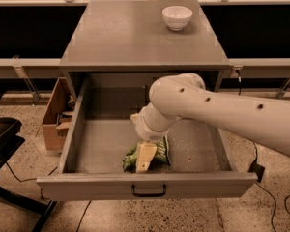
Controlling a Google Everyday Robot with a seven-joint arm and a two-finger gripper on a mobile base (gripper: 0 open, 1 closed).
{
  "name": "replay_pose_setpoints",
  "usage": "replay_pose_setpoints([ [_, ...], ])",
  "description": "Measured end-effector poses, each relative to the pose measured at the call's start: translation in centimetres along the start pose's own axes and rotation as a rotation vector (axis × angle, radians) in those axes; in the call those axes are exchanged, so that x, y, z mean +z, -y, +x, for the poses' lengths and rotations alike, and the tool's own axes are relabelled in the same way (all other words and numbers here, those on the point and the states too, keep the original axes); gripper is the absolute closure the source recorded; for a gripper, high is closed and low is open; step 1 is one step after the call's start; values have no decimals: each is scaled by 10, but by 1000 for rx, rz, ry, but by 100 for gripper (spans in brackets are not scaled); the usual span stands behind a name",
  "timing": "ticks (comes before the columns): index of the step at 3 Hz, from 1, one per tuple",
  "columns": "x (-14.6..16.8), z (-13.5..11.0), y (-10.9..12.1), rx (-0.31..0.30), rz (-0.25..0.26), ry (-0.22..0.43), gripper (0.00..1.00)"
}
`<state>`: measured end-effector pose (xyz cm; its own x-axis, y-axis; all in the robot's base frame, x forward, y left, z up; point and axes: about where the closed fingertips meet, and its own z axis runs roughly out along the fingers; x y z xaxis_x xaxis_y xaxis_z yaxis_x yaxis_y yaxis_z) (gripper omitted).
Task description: Pick green jalapeno chip bag from top drawer and place on counter
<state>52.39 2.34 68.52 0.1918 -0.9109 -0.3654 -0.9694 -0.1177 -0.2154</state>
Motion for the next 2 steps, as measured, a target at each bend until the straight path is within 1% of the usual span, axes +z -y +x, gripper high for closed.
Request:
replay_pose_setpoints([
  [1,23,-7,-4,-16,-19,9,16],
  [2,25,-8,-2,-27,-22,6,47],
])
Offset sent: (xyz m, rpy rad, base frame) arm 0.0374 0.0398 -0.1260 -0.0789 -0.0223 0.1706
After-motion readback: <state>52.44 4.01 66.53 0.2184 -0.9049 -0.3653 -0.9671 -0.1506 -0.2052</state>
